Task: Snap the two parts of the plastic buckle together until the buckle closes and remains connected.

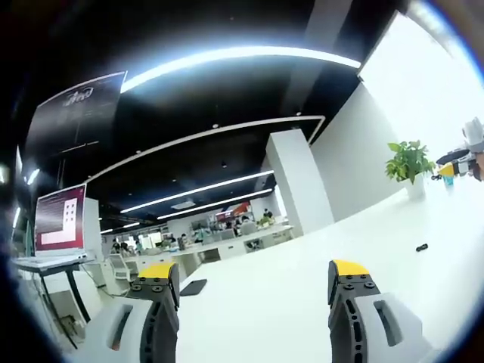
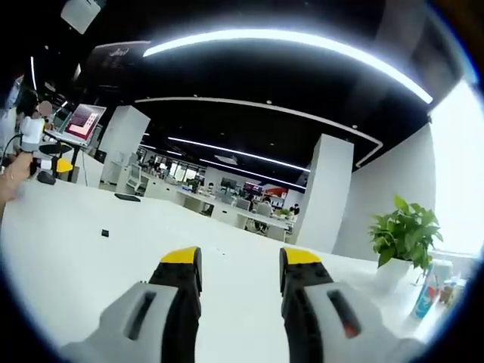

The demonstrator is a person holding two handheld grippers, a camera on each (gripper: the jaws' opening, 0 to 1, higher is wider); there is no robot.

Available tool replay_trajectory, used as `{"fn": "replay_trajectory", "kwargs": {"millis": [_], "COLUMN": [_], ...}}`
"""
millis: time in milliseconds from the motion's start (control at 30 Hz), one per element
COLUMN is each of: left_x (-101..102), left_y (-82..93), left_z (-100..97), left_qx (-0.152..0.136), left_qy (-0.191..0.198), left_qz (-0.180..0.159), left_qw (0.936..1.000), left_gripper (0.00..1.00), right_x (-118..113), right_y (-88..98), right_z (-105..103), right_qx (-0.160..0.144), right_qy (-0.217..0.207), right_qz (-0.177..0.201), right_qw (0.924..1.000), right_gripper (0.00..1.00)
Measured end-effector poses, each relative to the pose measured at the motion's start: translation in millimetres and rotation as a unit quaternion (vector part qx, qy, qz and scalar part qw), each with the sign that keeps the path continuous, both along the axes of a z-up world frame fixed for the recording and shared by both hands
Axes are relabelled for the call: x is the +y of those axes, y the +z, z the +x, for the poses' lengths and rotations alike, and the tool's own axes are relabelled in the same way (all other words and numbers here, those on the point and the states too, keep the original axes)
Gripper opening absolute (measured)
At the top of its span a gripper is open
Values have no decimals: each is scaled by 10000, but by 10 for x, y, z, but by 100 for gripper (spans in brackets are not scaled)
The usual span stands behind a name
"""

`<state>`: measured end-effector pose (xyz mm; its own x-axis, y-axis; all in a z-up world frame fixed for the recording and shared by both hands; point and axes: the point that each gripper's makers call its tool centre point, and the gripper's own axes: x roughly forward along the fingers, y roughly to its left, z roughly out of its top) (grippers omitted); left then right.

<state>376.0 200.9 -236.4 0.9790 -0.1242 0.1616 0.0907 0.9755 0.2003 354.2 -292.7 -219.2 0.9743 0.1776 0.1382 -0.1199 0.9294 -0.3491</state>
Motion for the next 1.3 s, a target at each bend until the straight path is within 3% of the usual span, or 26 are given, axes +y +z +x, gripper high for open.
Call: {"fn": "replay_trajectory", "kwargs": {"millis": [933,1300], "left_x": [60,144], "left_y": [20,93], "left_z": [-29,-79], "left_qx": [-15,-171], "left_qy": [113,199], "left_qz": [-12,-166], "left_qw": [9999,9995], "left_gripper": [82,82], "right_x": [38,-89], "right_y": [-23,14], "right_z": [-1,-61], "right_qx": [53,-46], "right_qy": [1,-14], "right_qz": [-180,167], "right_qw": [9998,9998], "right_gripper": [41,40]}}
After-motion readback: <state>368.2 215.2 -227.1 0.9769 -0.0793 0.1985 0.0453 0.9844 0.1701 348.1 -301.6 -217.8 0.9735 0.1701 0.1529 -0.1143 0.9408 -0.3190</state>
